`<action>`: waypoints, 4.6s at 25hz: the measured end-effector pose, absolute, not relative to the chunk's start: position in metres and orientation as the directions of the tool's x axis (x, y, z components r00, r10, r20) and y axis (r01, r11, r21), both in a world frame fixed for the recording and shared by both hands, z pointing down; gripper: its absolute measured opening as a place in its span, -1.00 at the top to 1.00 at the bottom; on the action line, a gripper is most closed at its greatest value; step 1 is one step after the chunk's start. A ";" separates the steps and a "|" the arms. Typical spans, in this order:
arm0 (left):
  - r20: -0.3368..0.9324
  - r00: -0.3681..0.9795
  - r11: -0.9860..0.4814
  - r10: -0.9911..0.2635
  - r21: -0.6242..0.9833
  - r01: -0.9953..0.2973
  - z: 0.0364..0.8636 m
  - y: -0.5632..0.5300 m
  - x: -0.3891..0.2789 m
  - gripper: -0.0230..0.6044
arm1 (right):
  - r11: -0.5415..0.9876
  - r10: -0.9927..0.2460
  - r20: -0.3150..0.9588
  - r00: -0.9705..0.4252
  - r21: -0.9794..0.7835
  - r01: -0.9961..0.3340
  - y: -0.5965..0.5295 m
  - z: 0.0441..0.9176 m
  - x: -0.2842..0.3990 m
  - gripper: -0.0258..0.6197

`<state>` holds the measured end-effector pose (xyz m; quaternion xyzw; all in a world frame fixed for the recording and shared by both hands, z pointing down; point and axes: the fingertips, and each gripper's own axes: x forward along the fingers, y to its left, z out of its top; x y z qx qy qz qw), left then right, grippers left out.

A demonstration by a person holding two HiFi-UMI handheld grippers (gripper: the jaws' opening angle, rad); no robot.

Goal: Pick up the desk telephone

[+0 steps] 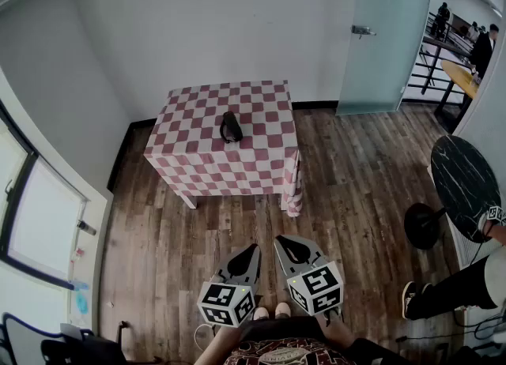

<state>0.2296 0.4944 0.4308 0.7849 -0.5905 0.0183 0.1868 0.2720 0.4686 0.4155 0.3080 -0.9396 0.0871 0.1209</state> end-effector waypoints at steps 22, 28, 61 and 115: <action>0.267 0.251 -0.167 -0.930 0.302 -0.938 0.450 0.495 0.243 0.90 | 0.838 -0.476 0.282 -0.833 -0.142 -0.527 0.467 0.435 0.286 0.86; 0.261 0.266 -0.180 -0.928 0.312 -0.933 0.452 0.472 0.231 0.90 | 0.839 -0.469 0.284 -0.836 -0.153 -0.522 0.448 0.437 0.271 0.86; 0.258 0.352 -0.260 -0.899 0.333 -0.906 0.454 0.356 0.130 0.90 | 0.794 -0.531 0.294 -0.795 -0.156 -0.587 0.337 0.441 0.175 0.86; 0.300 0.270 -0.160 -0.915 0.346 -0.924 0.466 0.109 0.094 0.90 | 0.862 -0.395 0.348 -0.850 -0.178 -0.474 0.092 0.451 0.135 0.86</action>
